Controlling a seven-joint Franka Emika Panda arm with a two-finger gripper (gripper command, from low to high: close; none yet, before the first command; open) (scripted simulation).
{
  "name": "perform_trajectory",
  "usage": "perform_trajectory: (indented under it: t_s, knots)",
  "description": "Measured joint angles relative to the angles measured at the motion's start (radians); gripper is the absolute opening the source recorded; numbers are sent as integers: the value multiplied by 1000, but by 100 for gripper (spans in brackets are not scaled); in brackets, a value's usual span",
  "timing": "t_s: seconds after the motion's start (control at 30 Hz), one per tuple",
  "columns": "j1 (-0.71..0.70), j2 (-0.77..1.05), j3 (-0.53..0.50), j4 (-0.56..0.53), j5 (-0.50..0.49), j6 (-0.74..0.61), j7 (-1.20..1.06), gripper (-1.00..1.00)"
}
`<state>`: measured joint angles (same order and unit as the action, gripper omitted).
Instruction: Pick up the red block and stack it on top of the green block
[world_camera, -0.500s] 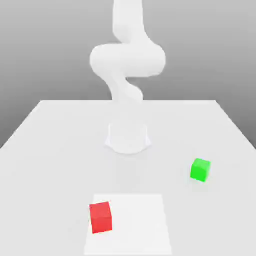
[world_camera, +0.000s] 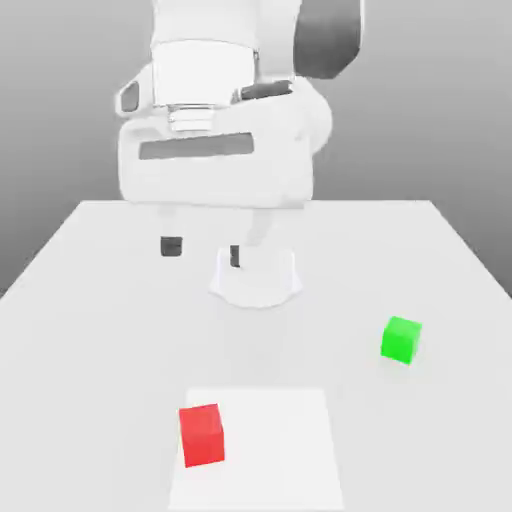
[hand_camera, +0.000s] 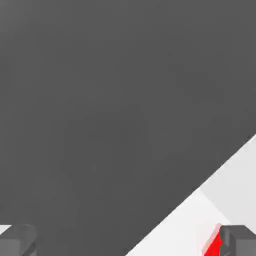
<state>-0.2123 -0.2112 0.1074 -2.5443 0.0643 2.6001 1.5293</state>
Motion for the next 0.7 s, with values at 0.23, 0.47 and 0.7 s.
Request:
perform_trajectory:
  t_s: [0.23,0.47,0.7]
  knots:
    - [-59,234,4,-97,-62,120,352,0]
    - [-24,483,-50,-95,-132,310,483,0]
    - [-18,516,-57,-90,-139,340,489,-100]
